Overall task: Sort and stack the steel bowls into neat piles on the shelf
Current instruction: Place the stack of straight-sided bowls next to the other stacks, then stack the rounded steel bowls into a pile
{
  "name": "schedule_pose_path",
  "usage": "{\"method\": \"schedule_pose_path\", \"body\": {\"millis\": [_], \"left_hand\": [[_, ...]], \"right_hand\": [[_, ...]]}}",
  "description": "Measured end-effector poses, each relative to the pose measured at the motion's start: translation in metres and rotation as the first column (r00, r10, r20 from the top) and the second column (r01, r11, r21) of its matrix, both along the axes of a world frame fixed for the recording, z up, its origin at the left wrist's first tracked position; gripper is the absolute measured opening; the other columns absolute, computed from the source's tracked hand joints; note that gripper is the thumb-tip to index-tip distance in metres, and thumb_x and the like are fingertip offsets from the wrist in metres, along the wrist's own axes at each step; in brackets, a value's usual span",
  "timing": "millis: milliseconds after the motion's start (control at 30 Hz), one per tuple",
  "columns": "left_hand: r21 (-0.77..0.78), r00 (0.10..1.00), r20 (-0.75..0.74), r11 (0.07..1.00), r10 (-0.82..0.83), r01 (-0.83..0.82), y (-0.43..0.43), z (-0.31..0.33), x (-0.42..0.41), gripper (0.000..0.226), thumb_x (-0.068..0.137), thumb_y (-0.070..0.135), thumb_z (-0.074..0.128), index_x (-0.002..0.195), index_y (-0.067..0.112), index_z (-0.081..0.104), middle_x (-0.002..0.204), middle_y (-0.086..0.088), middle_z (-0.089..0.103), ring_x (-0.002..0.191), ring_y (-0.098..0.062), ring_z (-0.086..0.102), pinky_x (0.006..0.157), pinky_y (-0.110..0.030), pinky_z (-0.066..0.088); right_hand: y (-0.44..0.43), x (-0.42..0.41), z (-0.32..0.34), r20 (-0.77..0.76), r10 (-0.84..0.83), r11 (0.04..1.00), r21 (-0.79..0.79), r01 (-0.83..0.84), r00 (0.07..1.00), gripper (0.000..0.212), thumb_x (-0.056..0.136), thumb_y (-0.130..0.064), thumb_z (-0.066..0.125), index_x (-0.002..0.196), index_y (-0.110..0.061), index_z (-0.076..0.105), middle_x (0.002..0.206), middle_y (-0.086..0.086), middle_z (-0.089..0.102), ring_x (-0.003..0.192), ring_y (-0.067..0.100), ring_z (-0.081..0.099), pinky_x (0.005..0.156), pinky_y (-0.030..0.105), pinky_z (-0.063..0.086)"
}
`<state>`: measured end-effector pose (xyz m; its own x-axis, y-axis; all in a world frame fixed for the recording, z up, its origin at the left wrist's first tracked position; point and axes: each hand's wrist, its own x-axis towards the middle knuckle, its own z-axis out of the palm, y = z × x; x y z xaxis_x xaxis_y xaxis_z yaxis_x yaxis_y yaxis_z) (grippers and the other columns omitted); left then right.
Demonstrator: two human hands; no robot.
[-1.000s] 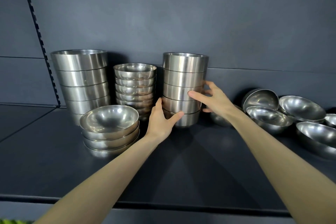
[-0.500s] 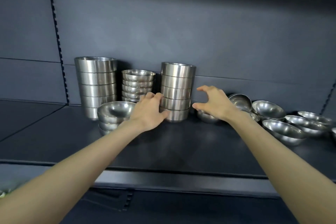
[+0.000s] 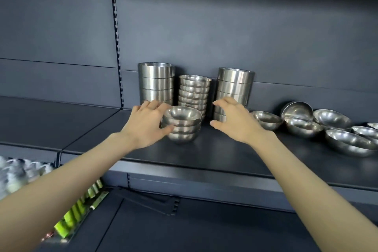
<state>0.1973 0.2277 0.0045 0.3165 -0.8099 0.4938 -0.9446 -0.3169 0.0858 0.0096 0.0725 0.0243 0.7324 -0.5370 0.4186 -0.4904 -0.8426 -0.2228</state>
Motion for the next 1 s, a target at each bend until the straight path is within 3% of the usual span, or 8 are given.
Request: {"method": "schedule_pose_path", "body": {"millis": [200,300,367,467,667,767,833,1000], "left_hand": [[0.041,0.985,-0.164,0.997,-0.056,0.064,0.002,-0.032,0.059,0.069,0.087,0.048,0.061,0.144,0.02,0.034,0.141,-0.005,0.043,0.132,-0.027,0.036,0.106,-0.044,0.028],[0.034,0.942,-0.296,0.983,-0.16,0.178,-0.009,-0.046,0.084,0.076,0.084,0.048,0.064,0.146,0.02,0.03,0.144,-0.006,0.041,0.134,-0.025,0.035,0.11,-0.045,0.03],[0.004,0.873,-0.417,0.96,-0.253,0.28,-0.017,-0.054,0.098,0.083,0.081,0.048,0.068,0.147,0.02,0.027,0.147,-0.004,0.039,0.135,-0.021,0.034,0.111,-0.039,0.031],[-0.049,0.756,-0.573,0.935,-0.315,0.353,-0.031,-0.065,0.106,0.097,0.073,0.05,0.076,0.149,0.02,0.022,0.148,-0.004,0.037,0.134,-0.015,0.036,0.102,-0.023,0.029],[-0.111,0.524,-0.771,0.887,-0.361,0.448,-0.065,-0.083,0.116,0.111,0.061,0.05,0.084,0.148,0.021,0.022,0.142,0.004,0.043,0.127,-0.01,0.044,0.102,-0.026,0.038],[-0.156,0.459,-0.801,0.874,-0.384,0.46,-0.074,-0.087,0.117,0.096,0.057,0.051,0.086,0.136,0.032,0.033,0.116,0.028,0.054,0.113,0.007,0.053,0.091,-0.014,0.041],[-0.171,0.433,-0.811,0.868,-0.393,0.467,-0.076,-0.087,0.114,0.088,0.052,0.056,0.084,0.124,0.04,0.037,0.105,0.032,0.058,0.101,0.018,0.055,0.078,-0.006,0.044],[-0.276,0.347,-0.819,0.845,-0.456,0.459,-0.079,-0.09,0.109,0.084,0.047,0.051,0.087,0.118,0.035,0.046,0.108,0.018,0.064,0.098,0.006,0.063,0.081,-0.015,0.051]], "right_hand": [[0.014,0.049,-0.031,0.046,-0.009,0.997,0.082,0.005,0.999,0.062,0.089,-0.032,0.066,0.143,-0.017,0.04,0.146,0.002,0.039,0.128,0.023,0.044,0.104,0.039,0.039],[0.014,0.064,-0.045,0.113,-0.047,0.986,0.164,0.029,0.992,0.062,0.086,-0.036,0.069,0.14,-0.021,0.043,0.136,-0.005,0.044,0.111,0.012,0.05,0.1,0.033,0.041],[0.014,0.072,-0.05,0.179,-0.091,0.974,0.223,0.049,0.98,0.068,0.081,-0.042,0.073,0.139,-0.024,0.043,0.126,-0.011,0.045,0.106,0.007,0.047,0.095,0.026,0.036],[0.013,0.075,-0.054,0.256,-0.145,0.938,0.343,0.05,0.956,0.086,0.075,-0.05,0.076,0.145,-0.021,0.035,0.136,-0.003,0.048,0.124,0.014,0.045,0.1,0.027,0.036],[0.009,0.082,-0.072,0.331,-0.227,0.852,0.523,0.022,0.916,0.107,0.065,-0.055,0.081,0.15,-0.021,0.026,0.142,-0.005,0.047,0.124,0.013,0.051,0.101,0.026,0.04],[0.007,0.082,-0.073,0.359,-0.245,0.822,0.57,-0.004,0.901,0.101,0.059,-0.061,0.081,0.142,-0.028,0.035,0.124,-0.016,0.056,0.107,0.0,0.059,0.092,0.02,0.045],[0.005,0.082,-0.077,0.388,-0.257,0.806,0.591,-0.025,0.885,0.086,0.054,-0.063,0.081,0.128,-0.038,0.044,0.113,-0.018,0.061,0.1,-0.003,0.062,0.095,0.025,0.049],[0.003,0.08,-0.081,0.452,-0.268,0.796,0.602,-0.069,0.851,0.065,0.05,-0.06,0.083,0.106,-0.043,0.054,0.101,-0.012,0.071,0.093,-0.003,0.066,0.095,0.029,0.051]]}}
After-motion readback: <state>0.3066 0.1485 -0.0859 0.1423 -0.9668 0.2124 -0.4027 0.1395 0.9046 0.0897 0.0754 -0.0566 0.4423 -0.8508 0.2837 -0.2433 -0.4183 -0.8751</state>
